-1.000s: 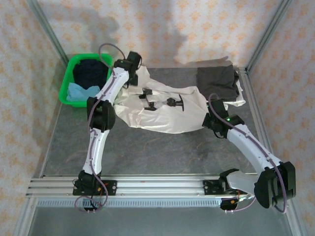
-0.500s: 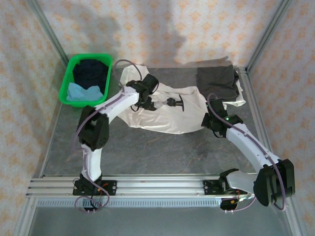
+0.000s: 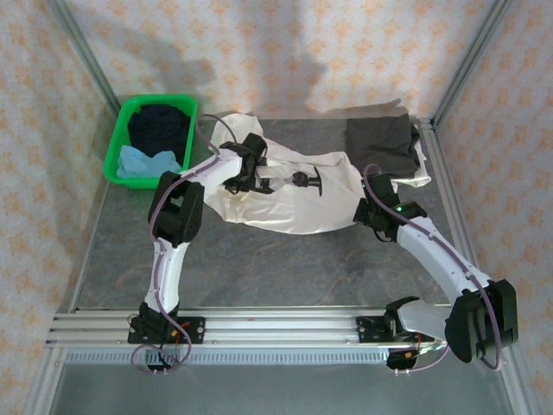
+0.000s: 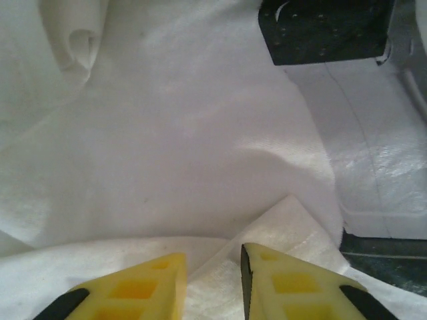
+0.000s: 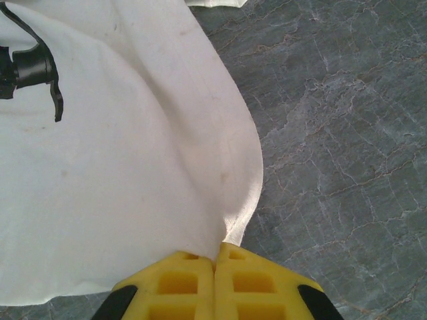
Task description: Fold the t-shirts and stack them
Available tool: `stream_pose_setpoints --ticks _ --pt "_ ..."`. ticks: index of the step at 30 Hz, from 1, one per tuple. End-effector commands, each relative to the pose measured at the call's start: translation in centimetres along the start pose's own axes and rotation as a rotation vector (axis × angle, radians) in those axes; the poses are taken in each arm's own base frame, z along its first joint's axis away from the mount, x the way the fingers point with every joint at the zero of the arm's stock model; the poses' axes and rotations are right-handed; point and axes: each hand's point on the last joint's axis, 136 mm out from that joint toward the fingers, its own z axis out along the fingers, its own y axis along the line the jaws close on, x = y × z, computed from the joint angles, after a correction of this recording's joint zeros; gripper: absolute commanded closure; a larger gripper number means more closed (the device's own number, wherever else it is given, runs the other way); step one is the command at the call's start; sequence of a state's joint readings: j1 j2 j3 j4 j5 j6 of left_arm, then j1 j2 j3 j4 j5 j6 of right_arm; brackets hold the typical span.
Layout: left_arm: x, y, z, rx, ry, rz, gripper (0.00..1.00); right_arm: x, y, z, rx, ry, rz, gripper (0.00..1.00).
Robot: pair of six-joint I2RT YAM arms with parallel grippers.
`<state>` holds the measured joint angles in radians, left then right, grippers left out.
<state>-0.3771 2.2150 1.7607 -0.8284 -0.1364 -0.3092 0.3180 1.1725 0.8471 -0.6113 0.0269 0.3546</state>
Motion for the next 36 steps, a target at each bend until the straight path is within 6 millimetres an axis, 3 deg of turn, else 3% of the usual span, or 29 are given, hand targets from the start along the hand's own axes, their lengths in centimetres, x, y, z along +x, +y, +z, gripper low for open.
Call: stream_pose_setpoints --ticks 1,2,4,6,9,13,17,23,28,33,36 --pt "-0.4 0.2 -1.6 0.017 -0.021 -0.007 0.83 -0.5 -0.3 0.0 0.026 -0.021 -0.013 1.0" --pt "-0.4 0.5 -2.0 0.018 -0.023 -0.006 0.87 -0.6 -0.3 -0.1 0.028 -0.022 -0.011 1.0" --pt "-0.4 0.9 -2.3 0.015 -0.021 -0.01 0.85 -0.5 -0.4 0.0 0.031 -0.021 -0.012 1.0" --pt "-0.2 1.1 -2.1 0.02 -0.007 -0.01 0.63 -0.5 -0.3 0.0 0.026 -0.019 -0.012 1.0" --pt "0.8 -0.4 -0.6 0.079 0.049 -0.002 0.52 -0.4 -0.2 0.0 0.018 -0.016 -0.012 1.0" --pt "2.1 -1.5 1.1 0.116 0.09 -0.018 0.53 -0.4 -0.1 0.0 0.016 -0.014 -0.015 1.0" --pt "1.8 -1.3 0.9 0.106 0.077 -0.025 0.72 -0.4 -0.1 -0.1 0.015 -0.013 -0.016 1.0" --pt "0.8 -1.0 -1.7 0.12 0.018 -0.036 0.89 -0.6 -0.2 -0.1 0.022 -0.02 -0.014 1.0" --pt "0.6 0.7 -4.8 0.082 -0.04 -0.049 0.98 -0.8 -0.4 -0.3 0.032 -0.032 -0.01 1.0" --pt "0.9 3.8 -10.1 0.058 -0.141 -0.091 1.0 -1.7 -0.3 -1.4 0.016 -0.068 0.004 1.0" --pt "2.0 6.6 -13.8 0.028 -0.209 -0.129 1.0 -2.7 0.1 -3.2 -0.021 -0.107 0.013 1.0"
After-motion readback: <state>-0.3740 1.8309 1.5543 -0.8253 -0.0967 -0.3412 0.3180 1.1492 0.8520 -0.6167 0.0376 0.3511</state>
